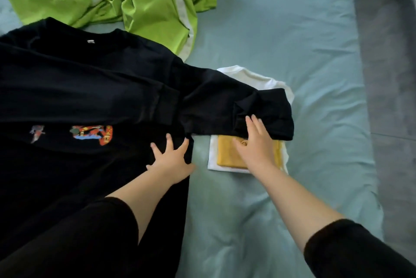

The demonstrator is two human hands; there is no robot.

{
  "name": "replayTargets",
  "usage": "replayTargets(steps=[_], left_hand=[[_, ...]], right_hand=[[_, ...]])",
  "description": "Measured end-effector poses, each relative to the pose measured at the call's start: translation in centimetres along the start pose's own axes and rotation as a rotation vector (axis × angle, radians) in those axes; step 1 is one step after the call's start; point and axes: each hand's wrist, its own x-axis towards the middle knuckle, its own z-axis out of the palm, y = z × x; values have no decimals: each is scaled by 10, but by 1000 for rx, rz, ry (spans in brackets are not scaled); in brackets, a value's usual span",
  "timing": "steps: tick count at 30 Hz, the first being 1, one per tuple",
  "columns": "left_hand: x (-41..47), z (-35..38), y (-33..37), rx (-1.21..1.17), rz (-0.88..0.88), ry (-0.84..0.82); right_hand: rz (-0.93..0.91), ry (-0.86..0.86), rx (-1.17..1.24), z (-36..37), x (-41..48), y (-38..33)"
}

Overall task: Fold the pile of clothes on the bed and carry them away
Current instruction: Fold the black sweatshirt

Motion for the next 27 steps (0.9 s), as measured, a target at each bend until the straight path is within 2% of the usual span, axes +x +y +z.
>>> replayTargets(steps=[2,3,7,11,15,19,21,23,24,25,27], left_hand=[[2,-4,-3,6,-1,-17],[2,-5,-4,10,-2,-18],[4,-6,-3,13,-2,-14],[4,-5,-6,-21,7,-9],[2,-5,-5,-4,16,-18],[-7,-20,2,-49,-9,-36],[-19,-27,16,-212,-31,56],[-34,-27,42,-513,50,170],[-41,-25,57,-704,121,130],[-47,-22,71,-909,188,18],[-47,-17,87,-1285,177,-159]], right_hand=[[25,-103,-95,1,17,10],[25,-101,-91,3,23,14],[113,86,271,6,27,20],[122,57,402,1,27,21],[72,81,185,3,33,21],[27,206,62,0,31,11],[-56,302,95,1,15,-2],[-99,394,186,6,-9,-19],[-103,412,231,9,-22,-29],[-112,407,271,12,-34,-38],[-169,360,406,18,-54,-55]])
